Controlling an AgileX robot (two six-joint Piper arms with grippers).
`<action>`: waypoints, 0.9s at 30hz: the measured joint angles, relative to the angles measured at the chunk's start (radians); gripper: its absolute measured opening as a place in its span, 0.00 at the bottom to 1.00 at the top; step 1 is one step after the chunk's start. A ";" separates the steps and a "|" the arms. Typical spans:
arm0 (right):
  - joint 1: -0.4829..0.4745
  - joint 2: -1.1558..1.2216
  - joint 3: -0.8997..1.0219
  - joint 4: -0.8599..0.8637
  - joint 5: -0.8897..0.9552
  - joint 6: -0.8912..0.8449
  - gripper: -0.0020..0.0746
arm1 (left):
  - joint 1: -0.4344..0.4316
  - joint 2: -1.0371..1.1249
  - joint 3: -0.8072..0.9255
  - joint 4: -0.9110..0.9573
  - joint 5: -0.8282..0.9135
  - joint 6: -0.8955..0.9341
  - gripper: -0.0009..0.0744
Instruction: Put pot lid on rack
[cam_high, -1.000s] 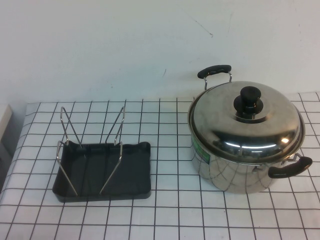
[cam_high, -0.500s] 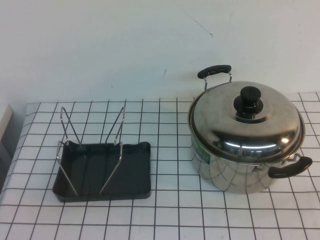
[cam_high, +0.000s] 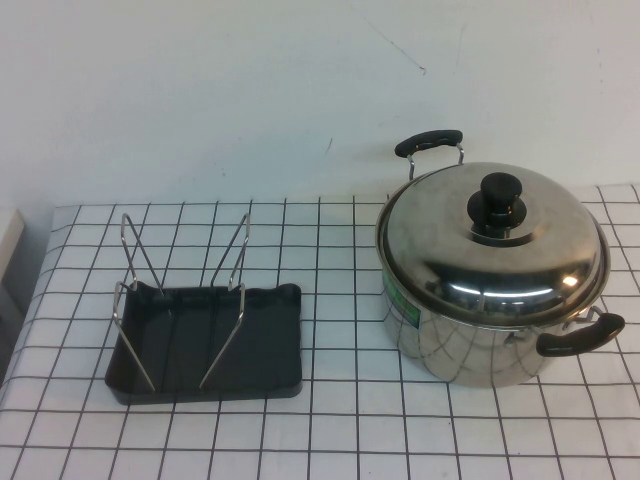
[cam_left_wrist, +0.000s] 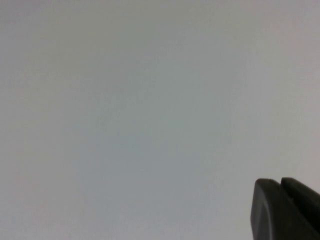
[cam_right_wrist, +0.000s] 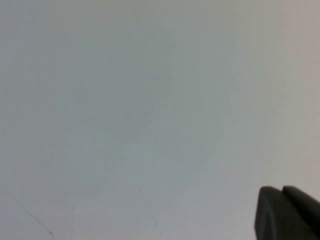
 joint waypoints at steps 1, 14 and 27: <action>0.000 0.000 0.000 0.002 -0.010 0.000 0.02 | 0.000 0.000 0.000 0.000 0.000 0.000 0.01; 0.000 0.000 -0.134 -0.109 0.148 0.072 0.02 | 0.000 0.000 -0.024 0.054 0.254 -0.090 0.01; 0.000 0.211 -0.525 -0.325 0.582 0.169 0.02 | 0.000 0.047 -0.198 0.243 0.808 -0.128 0.01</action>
